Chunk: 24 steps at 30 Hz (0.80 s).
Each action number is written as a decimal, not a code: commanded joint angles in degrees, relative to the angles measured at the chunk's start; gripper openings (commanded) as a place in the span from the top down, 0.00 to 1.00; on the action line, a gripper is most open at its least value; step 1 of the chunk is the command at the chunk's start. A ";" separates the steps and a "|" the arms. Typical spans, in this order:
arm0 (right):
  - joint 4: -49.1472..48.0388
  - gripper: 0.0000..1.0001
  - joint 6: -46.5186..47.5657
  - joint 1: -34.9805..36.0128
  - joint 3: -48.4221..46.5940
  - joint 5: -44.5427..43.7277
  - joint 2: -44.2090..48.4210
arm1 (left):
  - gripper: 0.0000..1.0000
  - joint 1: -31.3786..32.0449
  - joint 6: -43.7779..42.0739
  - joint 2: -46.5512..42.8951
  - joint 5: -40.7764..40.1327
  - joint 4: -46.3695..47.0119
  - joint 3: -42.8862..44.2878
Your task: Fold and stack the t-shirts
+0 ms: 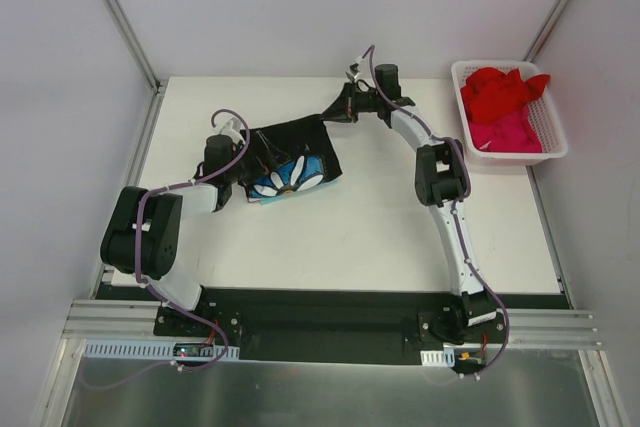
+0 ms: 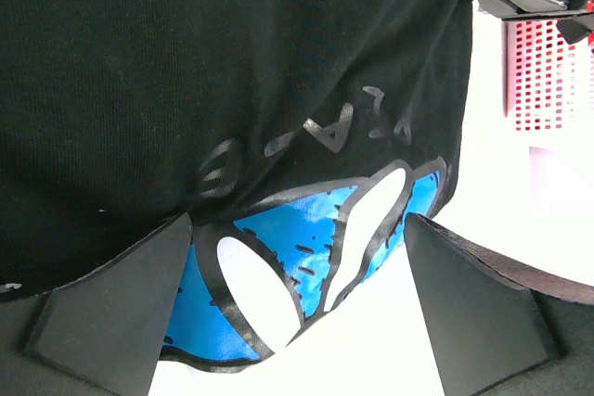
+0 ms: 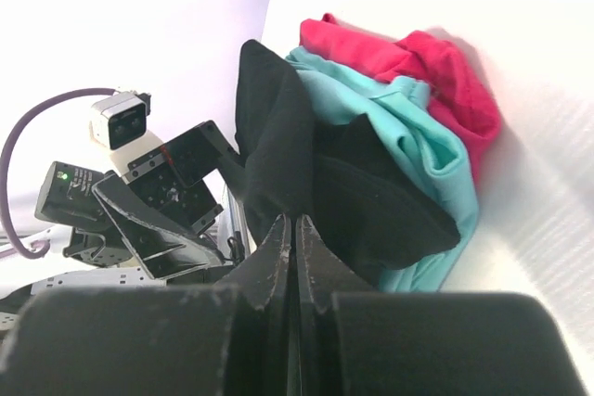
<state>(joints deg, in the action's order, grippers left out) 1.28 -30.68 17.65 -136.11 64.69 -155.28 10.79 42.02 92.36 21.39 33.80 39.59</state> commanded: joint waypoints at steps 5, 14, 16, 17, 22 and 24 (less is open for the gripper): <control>-7.16 0.97 -3.16 -0.34 -3.37 -2.02 -3.27 | 0.01 -0.06 -0.45 -1.39 1.90 -1.37 0.22; -8.75 0.04 -2.90 -1.04 0.05 -1.06 2.34 | 0.01 -0.06 -0.54 -2.09 2.26 -1.46 -0.13; -8.57 0.04 -2.29 -1.13 2.60 -0.70 6.98 | 0.01 -0.06 -0.36 -2.70 2.26 -1.55 -0.39; -8.57 0.04 -2.20 -1.04 3.57 -0.61 9.10 | 0.01 -0.06 -0.27 -2.97 2.26 -1.63 -0.48; -6.03 0.04 1.31 0.01 9.28 -0.17 18.25 | 0.01 -0.06 -0.36 -5.77 2.26 -2.50 -1.27; -2.00 0.04 3.77 0.89 9.90 -0.44 21.77 | 0.01 -0.06 -0.53 -6.92 2.08 -3.56 -1.27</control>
<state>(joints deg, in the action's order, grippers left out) -2.70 -31.92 16.88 -126.50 62.85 -146.43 10.81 42.02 89.58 22.41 32.05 38.94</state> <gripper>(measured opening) 0.962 0.991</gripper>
